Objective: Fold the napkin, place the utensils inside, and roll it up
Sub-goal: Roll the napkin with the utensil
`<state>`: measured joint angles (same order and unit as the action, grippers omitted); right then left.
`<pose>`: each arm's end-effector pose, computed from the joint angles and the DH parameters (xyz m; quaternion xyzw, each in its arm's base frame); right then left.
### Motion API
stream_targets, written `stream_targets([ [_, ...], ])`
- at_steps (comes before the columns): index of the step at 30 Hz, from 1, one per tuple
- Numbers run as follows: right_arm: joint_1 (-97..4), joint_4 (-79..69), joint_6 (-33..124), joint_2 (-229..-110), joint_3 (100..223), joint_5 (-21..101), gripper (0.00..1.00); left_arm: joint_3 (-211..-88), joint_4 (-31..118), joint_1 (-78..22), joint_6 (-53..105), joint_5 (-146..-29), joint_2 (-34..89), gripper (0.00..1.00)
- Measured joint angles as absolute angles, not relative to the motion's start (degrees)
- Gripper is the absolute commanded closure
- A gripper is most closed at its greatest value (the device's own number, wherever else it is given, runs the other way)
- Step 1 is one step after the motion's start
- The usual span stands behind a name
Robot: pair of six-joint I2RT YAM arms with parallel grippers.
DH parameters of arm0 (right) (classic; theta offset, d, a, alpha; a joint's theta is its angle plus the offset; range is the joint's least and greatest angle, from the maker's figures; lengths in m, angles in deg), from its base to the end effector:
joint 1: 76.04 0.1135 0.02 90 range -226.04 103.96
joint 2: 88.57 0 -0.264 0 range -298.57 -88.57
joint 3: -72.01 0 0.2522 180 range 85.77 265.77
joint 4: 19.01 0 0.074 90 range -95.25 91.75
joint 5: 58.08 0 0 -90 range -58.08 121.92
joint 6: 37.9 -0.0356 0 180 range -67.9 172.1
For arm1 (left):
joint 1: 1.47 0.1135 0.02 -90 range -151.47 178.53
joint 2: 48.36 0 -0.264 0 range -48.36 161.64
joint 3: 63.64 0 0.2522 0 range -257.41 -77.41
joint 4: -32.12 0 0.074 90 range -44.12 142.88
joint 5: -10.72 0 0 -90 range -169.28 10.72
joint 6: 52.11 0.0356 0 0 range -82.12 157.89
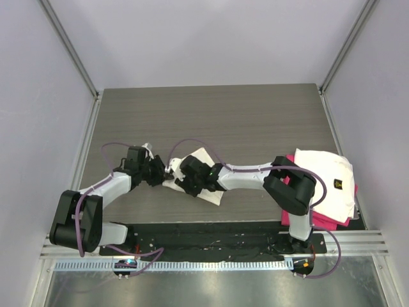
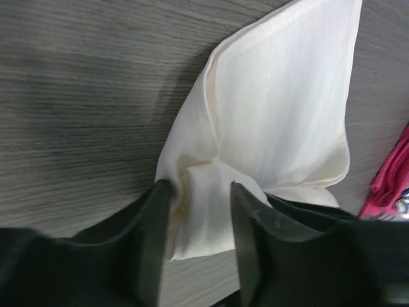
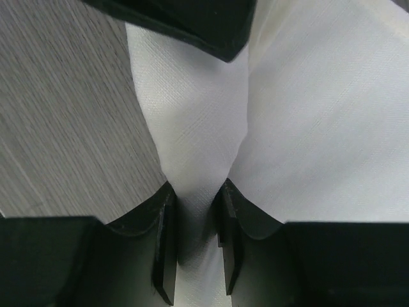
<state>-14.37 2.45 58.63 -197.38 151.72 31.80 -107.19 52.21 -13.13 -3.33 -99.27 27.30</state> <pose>0.1876 0.3478 0.1561 -0.5275 0.7797 0.1553 0.2996 0.2268 -0.0592 0.1503 -0.1833 0.9152 -0.2891 0.2125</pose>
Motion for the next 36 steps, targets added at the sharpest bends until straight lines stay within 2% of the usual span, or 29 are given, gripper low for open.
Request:
stream_targets([
  [2, -16.3, 3.4, 57.4, -197.6, 152.4, 36.5, 0.77, -107.4, 52.1, -13.3, -3.4, -99.1, 27.3, 0.38],
  [4, -17.8, 3.5, 56.4, -197.7, 152.4, 40.1, 0.78, -107.5, 52.2, -13.4, -3.0, -97.9, 27.1, 0.34],
  [14, -24.8, 7.8, 51.5, -202.1, 156.1, 64.4, 0.8, -101.8, 50.8, -13.4, -2.8, -90.7, 15.4, 0.32],
  [24, -29.3, 16.7, 48.2, -209.4, 163.2, 78.4, 0.8, -92.3, 44.3, -13.4, -2.6, -92.6, 1.5, 0.37],
  [36, -31.3, 21.0, 45.2, -214.0, 167.1, 84.1, 0.81, -89.7, 36.5, -13.4, -3.7, -97.9, 6.4, 0.51],
])
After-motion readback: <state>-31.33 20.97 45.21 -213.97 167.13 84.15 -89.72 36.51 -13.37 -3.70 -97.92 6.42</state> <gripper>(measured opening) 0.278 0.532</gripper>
